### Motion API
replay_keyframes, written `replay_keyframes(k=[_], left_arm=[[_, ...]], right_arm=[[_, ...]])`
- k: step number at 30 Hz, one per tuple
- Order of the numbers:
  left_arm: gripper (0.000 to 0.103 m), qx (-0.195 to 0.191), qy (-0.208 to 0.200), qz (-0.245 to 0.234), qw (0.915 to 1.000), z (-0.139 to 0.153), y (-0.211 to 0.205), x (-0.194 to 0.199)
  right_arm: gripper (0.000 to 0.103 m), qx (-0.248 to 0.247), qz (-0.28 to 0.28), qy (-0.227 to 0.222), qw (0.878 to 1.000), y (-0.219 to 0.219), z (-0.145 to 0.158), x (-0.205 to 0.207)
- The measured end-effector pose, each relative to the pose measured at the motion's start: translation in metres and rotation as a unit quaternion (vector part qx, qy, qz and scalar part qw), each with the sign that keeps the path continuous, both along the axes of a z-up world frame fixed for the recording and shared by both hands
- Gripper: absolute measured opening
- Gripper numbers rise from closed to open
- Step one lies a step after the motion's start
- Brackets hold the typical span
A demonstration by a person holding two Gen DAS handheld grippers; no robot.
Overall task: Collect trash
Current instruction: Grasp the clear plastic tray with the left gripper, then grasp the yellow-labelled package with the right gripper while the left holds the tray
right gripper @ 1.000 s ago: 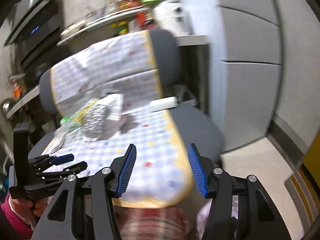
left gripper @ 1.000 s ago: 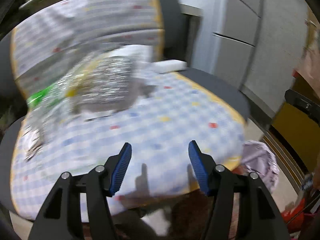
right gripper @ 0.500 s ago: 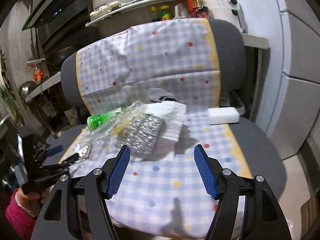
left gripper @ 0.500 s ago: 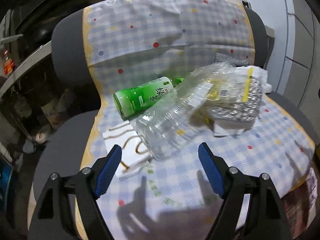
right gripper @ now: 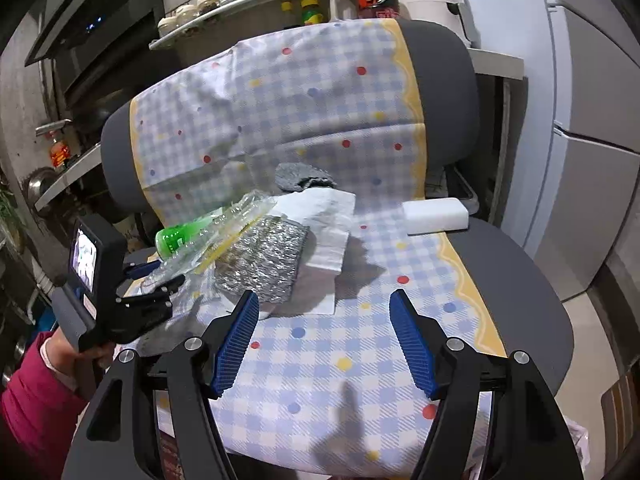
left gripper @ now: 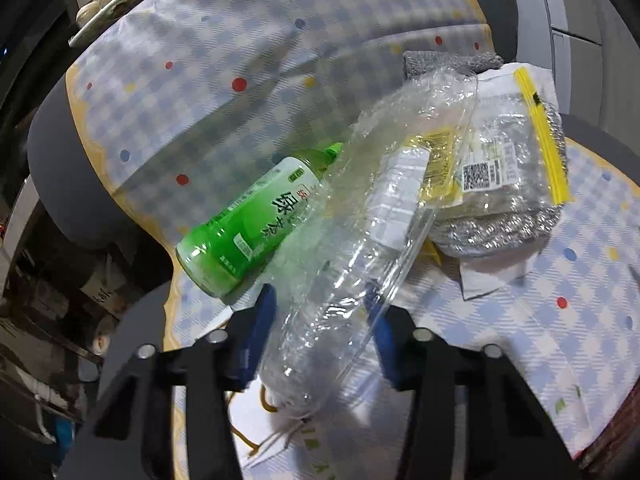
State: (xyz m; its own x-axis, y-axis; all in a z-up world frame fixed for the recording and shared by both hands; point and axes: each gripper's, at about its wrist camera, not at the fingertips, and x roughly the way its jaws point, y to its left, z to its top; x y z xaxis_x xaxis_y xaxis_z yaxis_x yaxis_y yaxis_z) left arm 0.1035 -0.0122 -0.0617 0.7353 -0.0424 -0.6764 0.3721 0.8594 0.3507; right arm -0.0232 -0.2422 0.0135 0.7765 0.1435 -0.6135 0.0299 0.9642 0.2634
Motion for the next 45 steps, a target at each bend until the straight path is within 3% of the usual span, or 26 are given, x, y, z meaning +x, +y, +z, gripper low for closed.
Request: replay_keyframes(k=[4,7,8,10,18,21,25,29,35,41,42,43,45], left_arm=[[0.031,-0.037,-0.019,0.024,0.9989,0.020,0.010,-0.004],[0.020,-0.089,-0.024,0.049,0.9945,0.043,0.022,-0.014],[0.014,-0.114,-0.019,0.056,0.9917,0.050,0.028,-0.018],[0.012,-0.164,-0.011,0.078,0.9833,0.063,0.042,-0.029],[0.009,-0.267,-0.047,0.126,0.9541,0.086,0.079,-0.084],[0.009,-0.276,-0.060,0.157,0.9464,0.080,0.093,-0.091],[0.009,-0.291,-0.055,0.179,0.9381,0.069,0.111,-0.089],[0.009,-0.298,-0.053,0.187,0.9345,0.065,0.120,-0.088],[0.009,-0.294,-0.068,0.192,0.9340,0.066,0.125,-0.088],[0.009,-0.290,-0.070,0.191,0.9350,0.066,0.125,-0.086],[0.009,-0.289,-0.071,0.191,0.9353,0.066,0.125,-0.087],[0.009,-0.287,-0.073,0.192,0.9357,0.066,0.125,-0.088],[0.009,-0.283,-0.078,0.194,0.9362,0.068,0.125,-0.088]], right_arm=[[0.069,-0.002,0.000,-0.003,1.000,-0.003,0.000,-0.005],[0.070,0.002,0.002,-0.006,1.000,-0.003,0.001,-0.007],[0.070,0.005,0.003,-0.008,1.000,-0.003,0.001,-0.008],[0.071,0.009,0.007,-0.012,1.000,-0.002,0.002,-0.010],[0.071,0.030,0.041,-0.034,0.998,0.019,0.010,-0.005],[0.070,0.033,0.053,-0.047,0.997,0.031,0.015,0.001],[0.057,0.026,0.076,-0.059,0.995,0.051,0.023,0.018],[0.055,0.028,0.083,-0.056,0.995,0.067,0.023,0.045],[0.051,0.045,0.042,-0.029,0.998,0.073,0.009,0.096],[0.024,0.049,0.009,0.013,0.999,0.079,-0.009,0.135],[0.014,0.053,0.007,0.017,0.998,0.080,-0.011,0.138],[0.006,0.057,0.009,0.018,0.998,0.081,-0.012,0.139],[0.002,0.057,0.026,0.000,0.998,0.085,-0.006,0.138]])
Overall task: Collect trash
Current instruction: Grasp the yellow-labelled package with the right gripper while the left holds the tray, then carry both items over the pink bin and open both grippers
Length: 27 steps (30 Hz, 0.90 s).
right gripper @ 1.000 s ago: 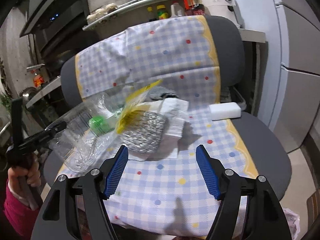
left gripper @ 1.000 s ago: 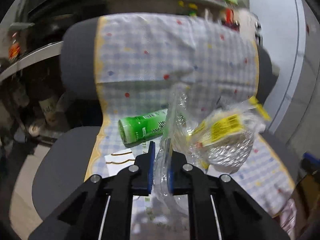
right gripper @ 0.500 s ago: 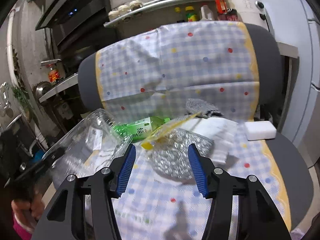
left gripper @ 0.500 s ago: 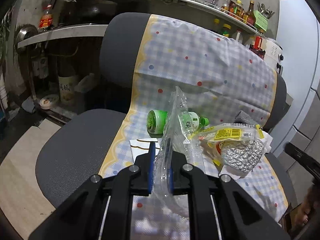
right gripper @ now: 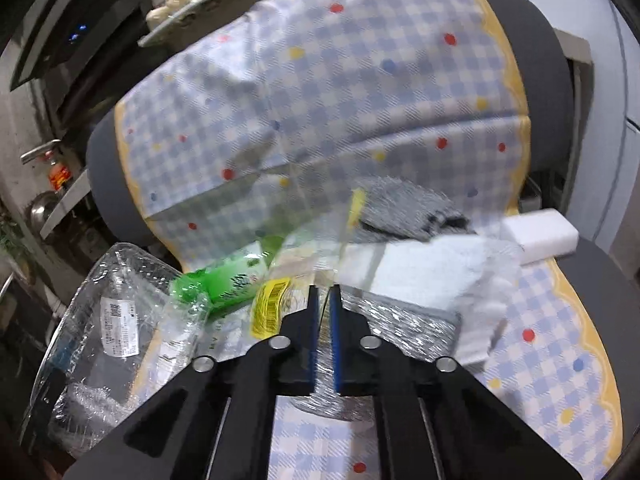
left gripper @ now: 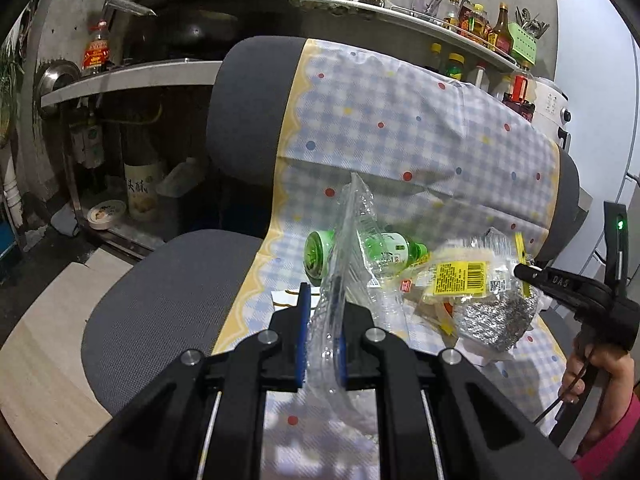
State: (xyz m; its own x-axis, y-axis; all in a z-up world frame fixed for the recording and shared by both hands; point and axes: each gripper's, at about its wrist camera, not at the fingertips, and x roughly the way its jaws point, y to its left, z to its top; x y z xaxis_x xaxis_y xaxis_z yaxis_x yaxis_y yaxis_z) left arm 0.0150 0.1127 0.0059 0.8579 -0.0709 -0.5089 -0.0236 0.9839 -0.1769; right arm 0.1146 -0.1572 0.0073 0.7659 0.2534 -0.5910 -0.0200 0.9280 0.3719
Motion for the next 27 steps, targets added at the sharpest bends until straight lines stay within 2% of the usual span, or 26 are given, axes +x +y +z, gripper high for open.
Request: replay_keyframes(k=[1,3,5,8,11,16,19,24,27], left_arm=[[0.009,0.001,-0.003,0.004,1.0000,0.002,0.000,-0.001],[0.009,0.000,-0.007,0.007,0.9999,0.005,0.001,-0.003],[0.009,0.001,-0.018,0.011,0.9998,0.012,0.001,-0.009],[0.009,0.005,-0.039,0.008,0.9992,0.026,-0.003,-0.020],[0.009,0.003,-0.058,-0.009,0.9983,0.038,-0.012,-0.032],[0.009,-0.002,-0.085,-0.064,0.9943,0.051,-0.049,-0.051],[0.009,-0.004,-0.093,-0.109,0.9896,0.055,-0.081,-0.060],[0.009,0.012,-0.096,-0.200,0.9751,0.050,-0.148,-0.079],[0.009,0.016,-0.088,-0.260,0.9614,0.039,-0.196,-0.091]], right_arm=[[0.001,0.001,0.011,-0.011,1.000,0.002,0.004,-0.002],[0.001,0.009,0.047,-0.060,0.997,0.008,0.024,-0.011],[0.001,0.001,0.059,-0.107,0.992,0.011,0.046,-0.027],[0.001,0.001,0.056,-0.158,0.986,0.001,0.077,-0.057],[0.001,0.004,0.054,-0.182,0.982,-0.018,0.098,-0.091],[0.001,-0.015,0.031,-0.202,0.979,-0.059,0.110,-0.161],[0.001,-0.034,-0.004,-0.205,0.978,-0.087,0.111,-0.201],[0.001,-0.071,-0.087,-0.186,0.976,-0.137,0.098,-0.257],[0.001,-0.074,-0.136,-0.158,0.975,-0.168,0.081,-0.283]])
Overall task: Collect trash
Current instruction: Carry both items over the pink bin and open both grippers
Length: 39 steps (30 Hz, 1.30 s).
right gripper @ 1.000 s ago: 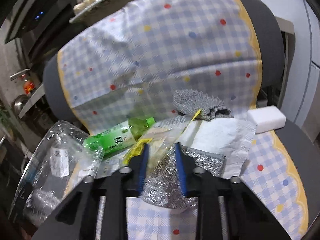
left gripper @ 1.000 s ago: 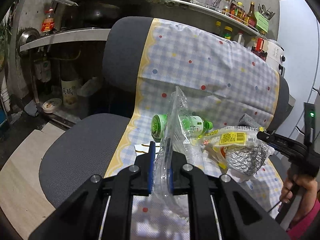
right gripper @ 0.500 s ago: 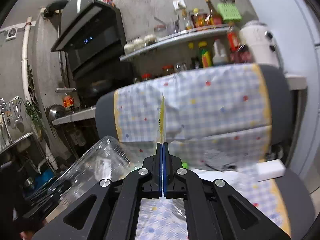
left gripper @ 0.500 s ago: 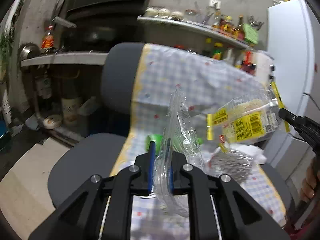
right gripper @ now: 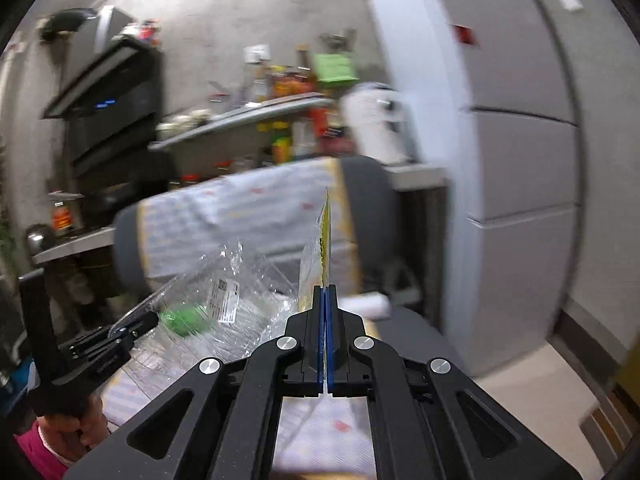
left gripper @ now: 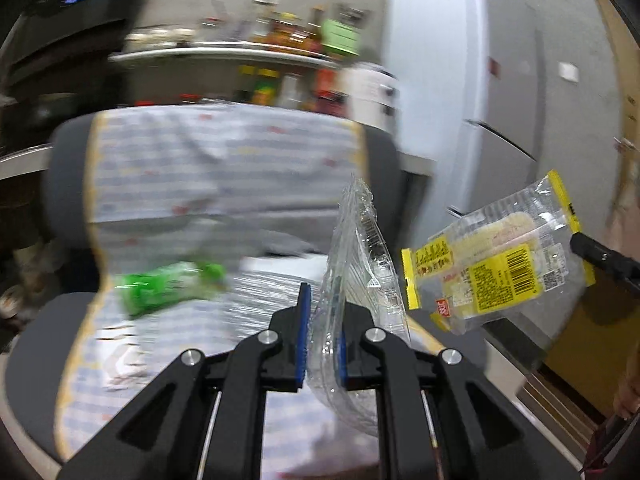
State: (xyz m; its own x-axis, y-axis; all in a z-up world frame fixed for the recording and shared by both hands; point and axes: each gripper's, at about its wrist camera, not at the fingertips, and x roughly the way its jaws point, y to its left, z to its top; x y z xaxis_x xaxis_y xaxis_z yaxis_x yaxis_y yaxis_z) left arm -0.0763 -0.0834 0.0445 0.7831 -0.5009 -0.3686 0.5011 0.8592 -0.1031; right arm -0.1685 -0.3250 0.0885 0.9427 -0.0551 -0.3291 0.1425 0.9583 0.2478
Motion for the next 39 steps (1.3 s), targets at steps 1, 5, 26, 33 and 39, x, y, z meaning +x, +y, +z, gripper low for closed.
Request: replay_keyframes(k=[1,5,26,33,39], left_arm=[[0.009,0.004,0.003,-0.013,0.9999,-0.004,-0.012,-0.003],[0.009,0.017,0.017,-0.075,0.9969,-0.023,-0.064,-0.016],[0.009,0.055,0.053,-0.176,0.9815,-0.062,-0.153,-0.052],[0.009,0.062,0.058,-0.213,0.9733,-0.072,-0.165,-0.064],[0.009,0.103,0.080,-0.273,0.9531,-0.093,-0.190,-0.078]], right_arm=[[0.001,0.003,-0.014,0.007,1.000,-0.009,-0.006,-0.008],[0.001,0.011,-0.084,0.035,0.996,-0.042,-0.030,-0.045],[0.014,0.144,-0.221,0.230,0.937,-0.132,-0.189,-0.104],[0.022,0.119,-0.243,0.200,0.942,-0.132,-0.168,-0.117],[0.022,0.102,-0.263,0.149,0.948,-0.130,-0.139,-0.133]])
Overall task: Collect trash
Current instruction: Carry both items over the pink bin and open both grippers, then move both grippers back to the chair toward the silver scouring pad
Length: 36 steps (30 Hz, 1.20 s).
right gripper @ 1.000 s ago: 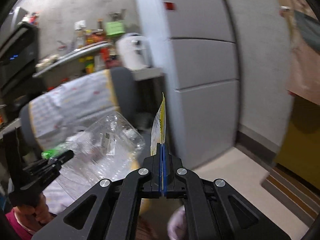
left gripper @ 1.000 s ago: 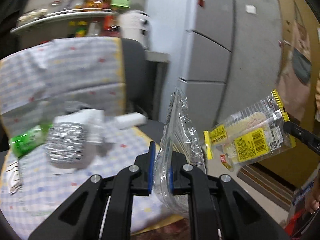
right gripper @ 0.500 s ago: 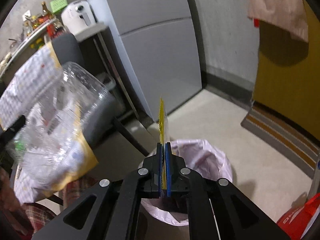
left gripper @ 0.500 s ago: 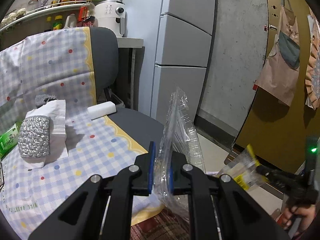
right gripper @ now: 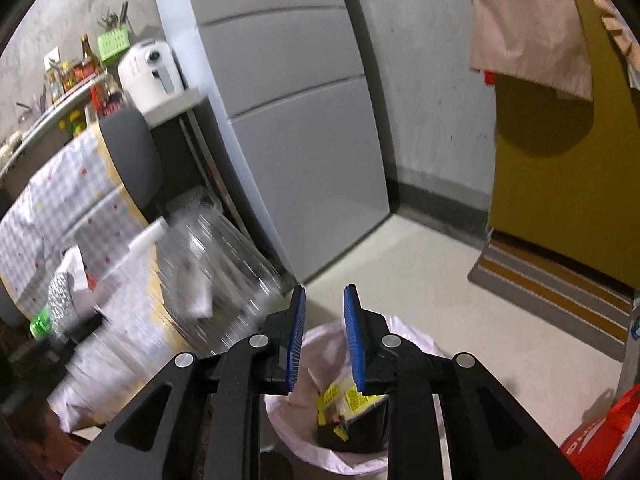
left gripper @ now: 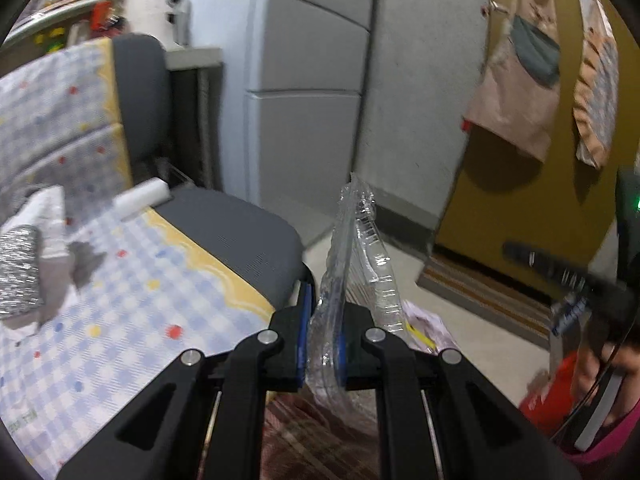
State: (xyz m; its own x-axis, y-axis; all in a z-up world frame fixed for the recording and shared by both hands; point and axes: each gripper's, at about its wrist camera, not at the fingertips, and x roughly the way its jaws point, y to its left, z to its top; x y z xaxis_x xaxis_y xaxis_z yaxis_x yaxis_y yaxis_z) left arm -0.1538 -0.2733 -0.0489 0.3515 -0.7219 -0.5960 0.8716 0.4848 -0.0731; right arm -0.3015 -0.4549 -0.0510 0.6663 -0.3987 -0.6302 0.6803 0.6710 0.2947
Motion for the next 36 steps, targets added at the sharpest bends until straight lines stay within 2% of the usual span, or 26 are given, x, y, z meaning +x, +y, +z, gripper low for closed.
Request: replay_keyframes(k=[9,10,11,12,18,23,27,36], left_arm=[[0.012,0.075,0.059,-0.076,0.9925,-0.040,-0.054,0.001],[0.015,0.083,0.066,-0.080,0.9912,-0.044,-0.062,0.003],[0.033,0.088,0.067,-0.076,0.9909,-0.045,-0.066,0.005],[0.046,0.089,0.065,-0.071,0.9914,-0.045,-0.068,0.007],[0.049,0.049,0.031,-0.027,0.9979,-0.021,-0.038,0.025],[0.052,0.025,0.018,0.031,0.9991,-0.002,0.008,0.045],[0.059,0.020,0.007,0.078,0.9967,0.009,0.046,0.056],[0.059,0.035,0.009,0.167,0.9854,0.005,0.116,0.076]], right_arm=[[0.028,-0.002,-0.007,-0.007,1.000,-0.006,0.003,-0.007],[0.029,-0.001,-0.008,-0.007,1.000,-0.007,0.003,-0.008],[0.029,0.000,-0.010,-0.006,1.000,-0.008,0.002,-0.009],[0.029,0.000,-0.010,-0.005,1.000,-0.009,0.001,-0.008],[0.032,-0.004,-0.002,0.002,1.000,-0.005,0.001,-0.002],[0.032,-0.005,0.020,0.004,1.000,0.007,0.002,0.012],[0.036,-0.010,0.042,0.005,0.999,0.021,0.007,0.025],[0.042,-0.017,0.101,0.008,0.995,0.054,0.016,0.062]])
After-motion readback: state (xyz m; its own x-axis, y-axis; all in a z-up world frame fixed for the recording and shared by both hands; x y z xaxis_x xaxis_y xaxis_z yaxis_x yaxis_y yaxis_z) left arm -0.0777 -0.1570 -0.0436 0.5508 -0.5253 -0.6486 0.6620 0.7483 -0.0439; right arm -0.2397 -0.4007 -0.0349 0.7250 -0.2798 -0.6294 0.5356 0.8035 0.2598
